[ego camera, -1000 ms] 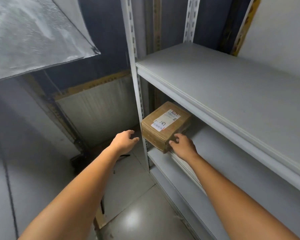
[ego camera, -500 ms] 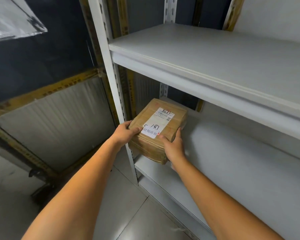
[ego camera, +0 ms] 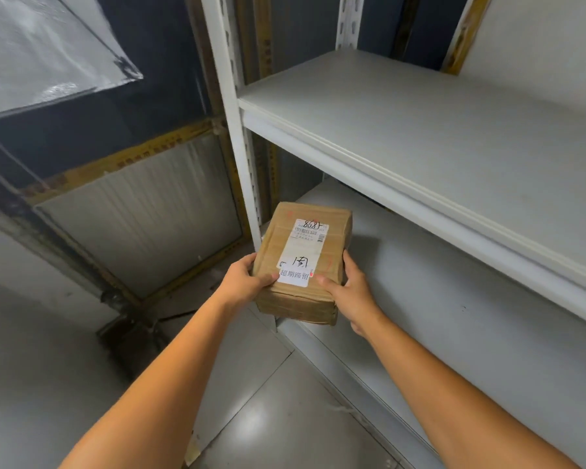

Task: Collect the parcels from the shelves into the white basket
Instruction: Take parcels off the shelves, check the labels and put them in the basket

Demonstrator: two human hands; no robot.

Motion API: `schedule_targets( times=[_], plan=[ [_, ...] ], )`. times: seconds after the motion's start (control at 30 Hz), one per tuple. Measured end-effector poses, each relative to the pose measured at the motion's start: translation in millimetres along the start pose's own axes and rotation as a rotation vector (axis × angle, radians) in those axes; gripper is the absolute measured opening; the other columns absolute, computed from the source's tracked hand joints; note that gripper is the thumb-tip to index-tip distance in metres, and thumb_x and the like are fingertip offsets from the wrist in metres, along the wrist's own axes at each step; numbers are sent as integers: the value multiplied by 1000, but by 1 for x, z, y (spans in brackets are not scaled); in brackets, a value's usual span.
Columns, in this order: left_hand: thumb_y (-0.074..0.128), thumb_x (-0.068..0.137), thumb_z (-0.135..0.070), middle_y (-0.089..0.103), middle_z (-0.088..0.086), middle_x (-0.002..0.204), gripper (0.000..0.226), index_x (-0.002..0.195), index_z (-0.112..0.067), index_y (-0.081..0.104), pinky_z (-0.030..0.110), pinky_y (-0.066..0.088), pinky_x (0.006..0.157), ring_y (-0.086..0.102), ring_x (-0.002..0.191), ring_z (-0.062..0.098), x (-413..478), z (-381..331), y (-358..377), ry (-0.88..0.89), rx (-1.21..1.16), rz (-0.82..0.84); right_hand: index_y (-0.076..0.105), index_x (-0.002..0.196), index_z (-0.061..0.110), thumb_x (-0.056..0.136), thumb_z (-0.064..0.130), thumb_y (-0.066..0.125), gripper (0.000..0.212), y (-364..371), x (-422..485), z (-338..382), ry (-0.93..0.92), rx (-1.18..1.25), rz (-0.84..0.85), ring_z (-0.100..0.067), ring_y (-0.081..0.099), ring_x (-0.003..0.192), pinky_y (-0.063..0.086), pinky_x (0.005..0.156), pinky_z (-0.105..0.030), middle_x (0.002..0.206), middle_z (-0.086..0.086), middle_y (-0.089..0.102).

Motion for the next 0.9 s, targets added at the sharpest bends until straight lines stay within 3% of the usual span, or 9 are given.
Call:
schedule_targets(
  times=[0.17, 0.27, 0.37, 0.47, 0.6, 0.73, 0.9],
  plan=[
    [77, 77, -31, 67, -17, 104, 41, 105, -53, 56, 45, 58, 81, 66, 98, 12, -84, 2, -4, -10, -118, -86, 27, 149, 36, 84, 16, 73, 82, -8, -44, 27, -58, -137, 186, -14, 52, 122, 48, 102, -42, 133, 10, 54],
    [76, 80, -29, 64, -17, 104, 40, 95, -58, 53, 36, 60, 69, 64, 96, 11, -143, -1, 2, -5, -153, -192, 27, 149, 36, 85, 17, 72, 80, -9, -74, 40, -107, -203, 308, -15, 52, 122, 49, 101, -42, 131, 10, 54],
    [72, 83, -28, 64, -15, 110, 39, 102, -56, 52, 28, 57, 66, 62, 99, 9, -207, 2, 12, 28, -184, -312, 30, 147, 39, 85, 19, 72, 77, -7, -111, 50, -165, -220, 447, -12, 55, 119, 50, 99, -40, 132, 11, 55],
    [72, 85, -22, 65, -12, 115, 43, 117, -45, 54, 34, 57, 82, 62, 105, 9, -272, 14, 23, 62, -223, -432, 37, 141, 42, 85, 21, 72, 69, -3, -157, 57, -237, -263, 567, -8, 57, 115, 50, 98, -35, 125, 17, 58],
    [73, 83, -15, 68, -10, 113, 49, 125, -33, 55, 24, 53, 86, 63, 105, 8, -348, 30, 37, 136, -256, -551, 36, 139, 46, 84, 20, 73, 71, -2, -219, 53, -294, -277, 664, 4, 57, 107, 49, 89, -20, 111, 30, 59],
    [74, 82, -15, 68, -4, 117, 57, 133, -24, 53, 36, 49, 98, 62, 110, 14, -420, 61, 62, 132, -254, -639, 33, 148, 33, 83, 15, 74, 79, -6, -281, 35, -320, -288, 742, -6, 59, 114, 47, 103, -38, 124, 15, 62],
    [73, 83, -18, 65, -6, 120, 64, 140, -23, 45, 28, 47, 99, 60, 113, 10, -511, 99, 113, 122, -215, -696, 29, 151, 24, 83, 9, 73, 83, -29, -362, -1, -298, -279, 782, -14, 57, 119, 46, 104, -44, 133, 2, 58]
  ],
)
Point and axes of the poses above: each hand's wrist, its own x-axis towards the middle knuckle, its own y-axis out of the palm, z = x × y, the point moved 4 cm from there along x, towards the middle knuckle
